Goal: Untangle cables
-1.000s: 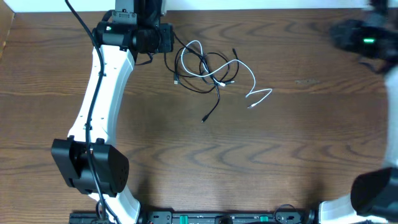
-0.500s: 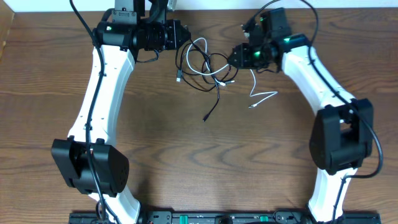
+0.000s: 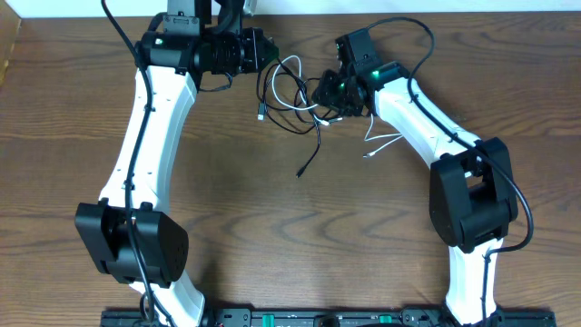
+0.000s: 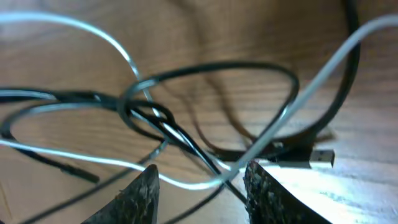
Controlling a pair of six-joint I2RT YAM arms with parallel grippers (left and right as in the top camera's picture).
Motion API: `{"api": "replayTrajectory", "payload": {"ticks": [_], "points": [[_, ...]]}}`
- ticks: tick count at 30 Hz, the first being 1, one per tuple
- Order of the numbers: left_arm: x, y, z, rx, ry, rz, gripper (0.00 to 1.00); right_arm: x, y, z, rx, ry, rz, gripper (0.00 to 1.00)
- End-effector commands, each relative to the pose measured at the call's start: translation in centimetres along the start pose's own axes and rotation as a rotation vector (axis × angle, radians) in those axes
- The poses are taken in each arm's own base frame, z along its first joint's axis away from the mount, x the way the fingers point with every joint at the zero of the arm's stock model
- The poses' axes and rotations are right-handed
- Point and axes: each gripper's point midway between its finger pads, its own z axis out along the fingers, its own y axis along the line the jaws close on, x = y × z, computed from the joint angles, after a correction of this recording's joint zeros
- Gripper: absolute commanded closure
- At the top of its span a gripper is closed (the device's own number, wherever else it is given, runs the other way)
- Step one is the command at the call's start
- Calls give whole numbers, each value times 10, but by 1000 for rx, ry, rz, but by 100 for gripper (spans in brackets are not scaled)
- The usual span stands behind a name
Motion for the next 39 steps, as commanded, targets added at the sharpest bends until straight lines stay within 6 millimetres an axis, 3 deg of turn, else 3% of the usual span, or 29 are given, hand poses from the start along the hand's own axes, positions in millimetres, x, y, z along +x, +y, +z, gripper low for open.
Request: {"api": "replayTrajectory", "payload": {"ticks": [1,3,4,5,9,13,18,19,20,22,23,24,27,30,35,39], "points": [[-7,-13,-14,24,-32,14,93,1,-18,27,48,-1,51,60],[-7,-13,-14,24,-32,14,92,5,-25,43,48,21,55,66],[-7,-13,-14,24,-32,14,93,8,-25,47,42,38,56,74],[-7,-13,-14,24,-32,14,93,10,-26,49,40,49,43,99],[-8,-10,-14,8,-35,14,92,1,-15,29,15,19,-105,99],[-8,10,-15,-105,-43,3,92,-33,-15,-63,59,-96,-214,99],[-9,34,-19,-248,-59,9,92,-75,-40,-198,54,-276,-204,99],[-9,39,-21,-277,-62,7,93,-80,-45,-217,45,-306,-200,99],[-9,45,-22,-311,-62,3,93,-90,-60,-250,47,-367,-167,99],[-9,51,-24,-347,-64,2,93,-104,-89,-294,62,-451,-102,99],[-9,53,-25,-359,-64,1,92,-107,-98,-304,62,-469,-82,99],[-8,53,-25,-361,-62,2,92,-112,-123,-330,48,-502,-39,99],[-7,53,-25,-363,-50,39,93,-114,-172,-356,67,-518,56,99],[-6,54,-25,-364,-46,43,93,-115,-197,-369,100,-538,108,99],[-3,54,-25,-366,-33,37,93,-117,-217,-377,140,-558,146,99],[-2,54,-25,-366,-32,36,92,-140,-220,-379,147,-629,109,99]]}}
